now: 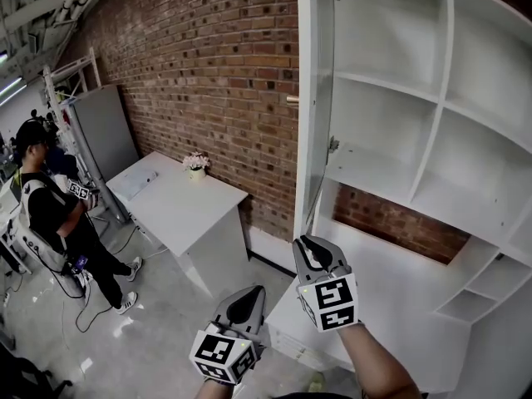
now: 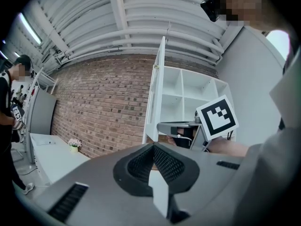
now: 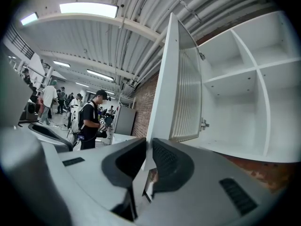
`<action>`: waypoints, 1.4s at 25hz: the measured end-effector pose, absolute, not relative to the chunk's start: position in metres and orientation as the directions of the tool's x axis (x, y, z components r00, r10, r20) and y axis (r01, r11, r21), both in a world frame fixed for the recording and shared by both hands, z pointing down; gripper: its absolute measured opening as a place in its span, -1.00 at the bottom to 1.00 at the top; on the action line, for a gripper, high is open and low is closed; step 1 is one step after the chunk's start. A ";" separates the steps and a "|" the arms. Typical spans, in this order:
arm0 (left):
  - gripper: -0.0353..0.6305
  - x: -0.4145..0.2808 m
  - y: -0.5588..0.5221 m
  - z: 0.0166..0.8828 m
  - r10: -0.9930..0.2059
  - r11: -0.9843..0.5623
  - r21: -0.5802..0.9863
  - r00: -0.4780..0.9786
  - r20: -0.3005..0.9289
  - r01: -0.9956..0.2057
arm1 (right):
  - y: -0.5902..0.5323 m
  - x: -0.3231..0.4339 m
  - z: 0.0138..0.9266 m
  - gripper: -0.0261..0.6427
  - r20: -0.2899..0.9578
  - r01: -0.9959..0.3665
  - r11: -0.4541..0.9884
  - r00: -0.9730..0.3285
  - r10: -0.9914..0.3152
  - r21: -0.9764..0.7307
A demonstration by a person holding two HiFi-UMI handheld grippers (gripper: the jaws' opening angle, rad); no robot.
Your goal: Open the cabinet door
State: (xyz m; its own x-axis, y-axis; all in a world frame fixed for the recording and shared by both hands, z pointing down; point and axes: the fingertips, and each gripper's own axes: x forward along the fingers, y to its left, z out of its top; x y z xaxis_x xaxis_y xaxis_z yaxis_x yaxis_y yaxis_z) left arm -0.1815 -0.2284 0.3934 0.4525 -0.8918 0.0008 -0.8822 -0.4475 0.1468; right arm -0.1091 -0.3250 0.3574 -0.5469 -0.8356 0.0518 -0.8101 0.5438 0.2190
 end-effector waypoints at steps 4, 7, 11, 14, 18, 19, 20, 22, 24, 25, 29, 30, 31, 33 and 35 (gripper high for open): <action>-0.88 -0.190 -0.227 0.394 -0.900 -0.432 0.143 0.436 0.000 -0.891 | -0.331 -0.126 0.359 -0.81 0.051 -0.795 0.563 -0.568 -0.822 0.225; -0.88 -0.193 -0.226 0.393 -0.902 -0.427 0.147 0.431 -0.002 -0.892 | -0.335 -0.139 0.361 -0.83 0.056 -0.777 0.582 -0.588 -0.807 0.241; -0.88 -0.198 -0.223 0.393 -0.908 -0.415 0.148 0.419 -0.001 -0.898 | -0.340 -0.149 0.362 -0.86 0.076 -0.758 0.593 -0.597 -0.799 0.272; -0.88 -0.199 -0.222 0.395 -0.909 -0.411 0.147 0.416 0.002 -0.899 | -0.338 -0.151 0.363 -0.86 0.081 -0.750 0.594 -0.599 -0.796 0.291; -0.88 -0.197 -0.224 0.395 -0.908 -0.415 0.149 0.420 0.001 -0.897 | -0.337 -0.149 0.362 -0.86 0.076 -0.750 0.591 -0.598 -0.798 0.298; -0.88 -0.196 -0.224 0.395 -0.907 -0.417 0.149 0.421 0.001 -0.897 | -0.336 -0.147 0.362 -0.86 0.076 -0.751 0.589 -0.597 -0.799 0.298; -0.88 -0.194 -0.224 0.395 -0.906 -0.418 0.150 0.423 0.000 -0.896 | -0.336 -0.145 0.362 -0.86 0.075 -0.752 0.588 -0.595 -0.800 0.298; -0.88 -0.190 -0.225 0.394 -0.902 -0.426 0.151 0.431 -0.002 -0.892 | -0.334 -0.140 0.362 -0.86 0.072 -0.756 0.584 -0.592 -0.803 0.294; -0.88 -0.185 -0.226 0.394 -0.897 -0.438 0.151 0.442 -0.003 -0.886 | -0.332 -0.133 0.361 -0.87 0.070 -0.763 0.581 -0.588 -0.806 0.282; -0.88 -0.182 -0.226 0.394 -0.894 -0.442 0.150 0.447 -0.003 -0.884 | -0.330 -0.129 0.361 -0.87 0.068 -0.768 0.579 -0.585 -0.808 0.274; -0.88 -0.175 -0.227 0.390 -0.888 -0.456 0.146 0.460 -0.009 -0.878 | -0.323 -0.109 0.361 -0.87 0.051 -0.791 0.561 -0.567 -0.822 0.242; -0.88 -0.173 -0.228 0.390 -0.886 -0.460 0.147 0.464 -0.011 -0.875 | -0.321 -0.104 0.361 -0.87 0.048 -0.797 0.556 -0.562 -0.826 0.237; -0.88 -0.170 -0.228 0.390 -0.883 -0.465 0.147 0.469 -0.012 -0.873 | -0.319 -0.098 0.362 -0.87 0.046 -0.802 0.550 -0.556 -0.830 0.233; -0.88 -0.165 -0.228 0.390 -0.878 -0.475 0.145 0.478 -0.014 -0.868 | -0.317 -0.088 0.363 -0.87 0.044 -0.812 0.539 -0.545 -0.838 0.224; -0.88 -0.161 -0.229 0.388 -0.873 -0.485 0.140 0.487 -0.016 -0.863 | -0.314 -0.077 0.362 -0.88 0.041 -0.822 0.528 -0.532 -0.846 0.215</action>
State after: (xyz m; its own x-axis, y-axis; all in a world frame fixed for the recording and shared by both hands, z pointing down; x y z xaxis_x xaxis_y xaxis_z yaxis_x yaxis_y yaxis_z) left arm -0.1606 -0.2292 0.3880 0.4875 -0.8730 -0.0161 -0.8634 -0.4847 0.1400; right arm -0.0772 -0.3144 0.3625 -0.5324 -0.8455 0.0405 -0.8217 0.5278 0.2150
